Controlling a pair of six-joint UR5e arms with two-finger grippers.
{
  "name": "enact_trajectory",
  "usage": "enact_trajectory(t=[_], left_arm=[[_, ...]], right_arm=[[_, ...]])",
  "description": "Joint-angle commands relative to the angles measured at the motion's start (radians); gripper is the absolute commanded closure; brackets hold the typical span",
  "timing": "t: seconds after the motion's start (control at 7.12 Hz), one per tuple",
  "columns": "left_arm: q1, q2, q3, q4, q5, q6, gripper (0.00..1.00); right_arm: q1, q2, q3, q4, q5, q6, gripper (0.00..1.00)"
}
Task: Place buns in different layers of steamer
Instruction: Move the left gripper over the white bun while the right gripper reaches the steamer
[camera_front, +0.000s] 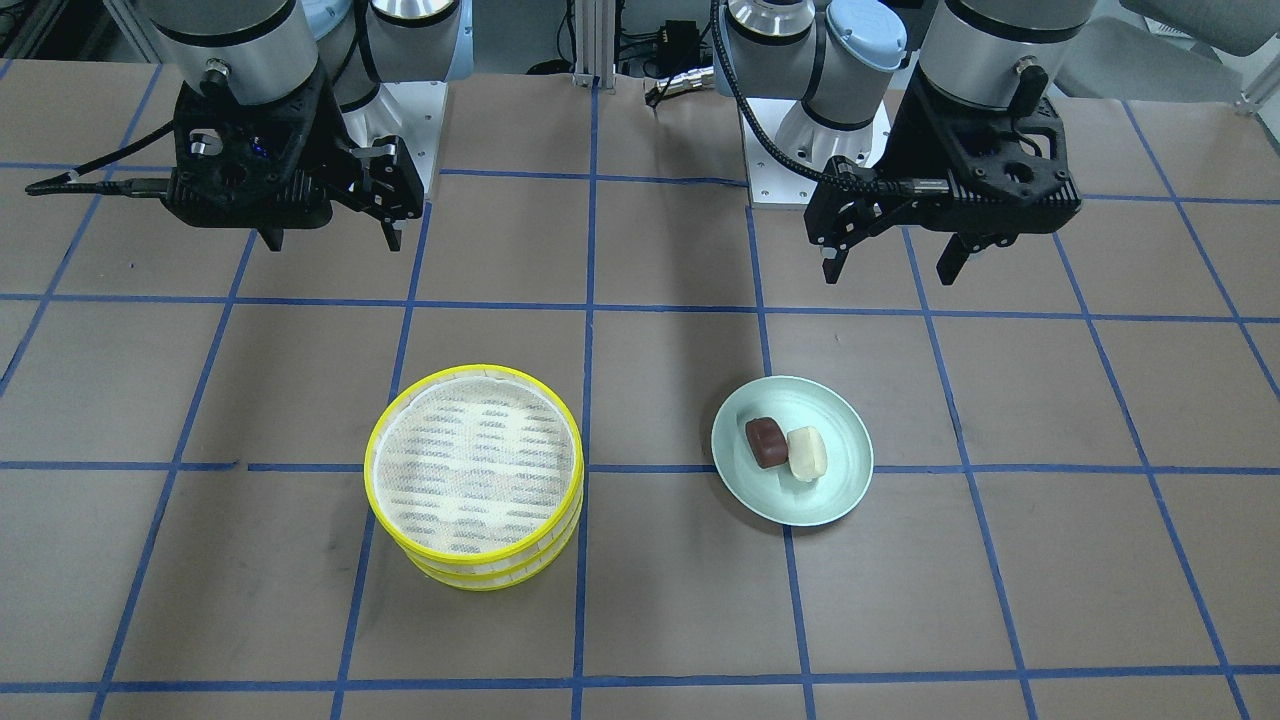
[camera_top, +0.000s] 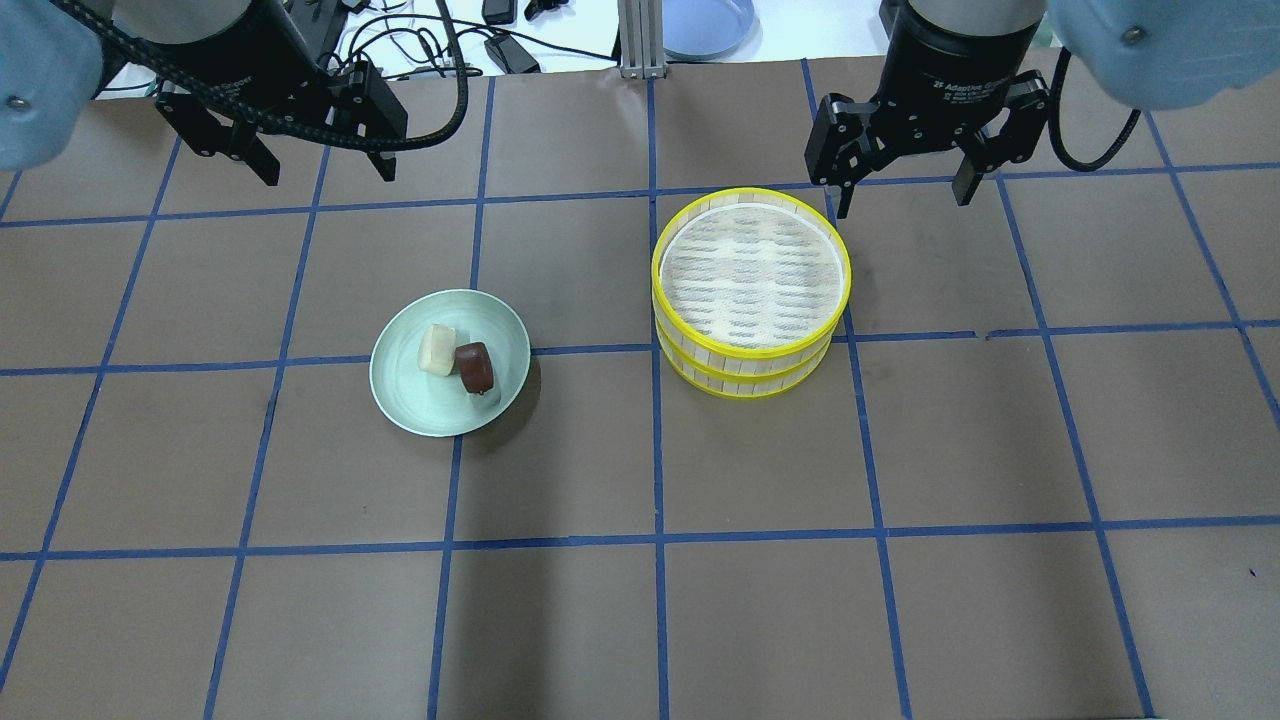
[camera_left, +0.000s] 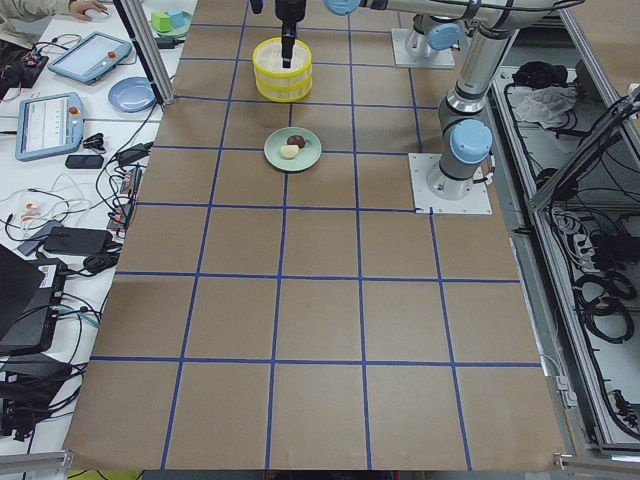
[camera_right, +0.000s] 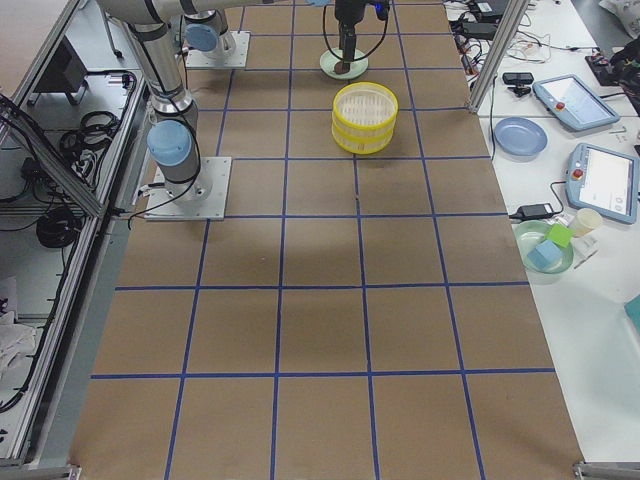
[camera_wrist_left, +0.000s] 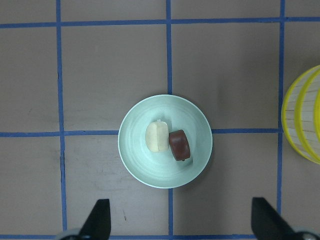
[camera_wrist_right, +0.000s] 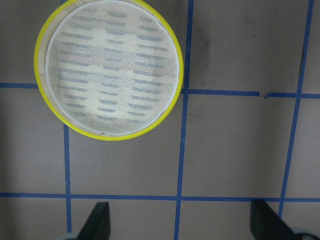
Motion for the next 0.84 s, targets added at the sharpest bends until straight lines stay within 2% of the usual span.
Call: enact_trajectory(t=[0.0, 0.42, 0.56, 0.7], left_arm=[[0.0, 0.0, -0.005, 0.0, 0.0, 0.0, 0.0], [0.014, -0.015, -0.061, 0.015, 0.006, 0.017, 0.0], [0.074, -0.041, -0.125, 0.078, 0.027, 0.029, 0.0], [0.136, -0.072, -0.188, 0.207, 0.02, 0.079, 0.0]], right_arm=[[-0.001, -0.001, 0.001, -0.016, 0.001, -0.002, 0.0], [-0.001, -0.001, 0.001, -0.016, 0.002, -0.002, 0.0], [0.001, 0.001, 0.004, -0.018, 0.004, -0.001, 0.0], [0.001, 0.01, 0.028, -0.042, 0.004, 0.001, 0.0]])
